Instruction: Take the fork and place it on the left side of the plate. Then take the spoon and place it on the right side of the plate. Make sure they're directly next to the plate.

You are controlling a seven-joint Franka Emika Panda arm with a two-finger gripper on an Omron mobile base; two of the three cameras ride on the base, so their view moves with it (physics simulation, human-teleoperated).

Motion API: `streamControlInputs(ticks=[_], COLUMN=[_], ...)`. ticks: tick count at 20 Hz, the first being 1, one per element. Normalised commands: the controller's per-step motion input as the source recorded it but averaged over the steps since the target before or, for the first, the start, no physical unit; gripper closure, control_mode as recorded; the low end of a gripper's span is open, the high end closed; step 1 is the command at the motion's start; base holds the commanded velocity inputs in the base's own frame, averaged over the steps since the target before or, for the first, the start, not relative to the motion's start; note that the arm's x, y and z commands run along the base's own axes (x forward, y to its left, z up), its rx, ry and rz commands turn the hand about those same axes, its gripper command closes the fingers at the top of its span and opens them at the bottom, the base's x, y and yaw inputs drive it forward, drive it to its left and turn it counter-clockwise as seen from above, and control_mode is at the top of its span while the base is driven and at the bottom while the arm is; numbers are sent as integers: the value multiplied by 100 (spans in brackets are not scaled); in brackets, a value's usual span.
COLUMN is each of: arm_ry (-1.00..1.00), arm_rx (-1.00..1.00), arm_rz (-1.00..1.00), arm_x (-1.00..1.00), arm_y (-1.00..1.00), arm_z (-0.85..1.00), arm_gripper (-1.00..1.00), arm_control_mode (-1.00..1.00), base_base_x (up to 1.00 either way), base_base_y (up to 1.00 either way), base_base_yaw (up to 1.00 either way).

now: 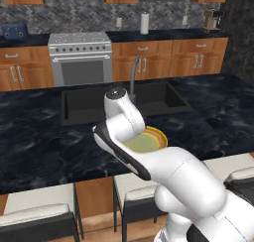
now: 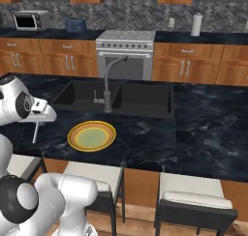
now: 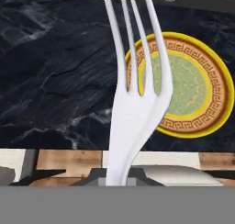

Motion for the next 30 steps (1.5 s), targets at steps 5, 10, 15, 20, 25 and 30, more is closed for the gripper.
streamControlInputs(ticks=[5,10,15,20,25,30], arm_ry=[0,0,2,2,3,8], arm_rx=[0,0,0,0,1,1], arm_rz=[-6,-7,-7,-6,-4,-2], arm_x=[19,18,20,20,14,19], arm_y=[1,9,9,8,2,0], arm_z=[-35,-30,-27,-24,-17,-16], arm_gripper=[100,100,100,100,100,100], arm_control_mode=[-100,-100,-100,-100,-100,-100], base_base_x=[0,0,0,0,0,0], base_base_y=[0,0,0,0,0,0], base_base_yaw=[0,0,0,0,0,0])
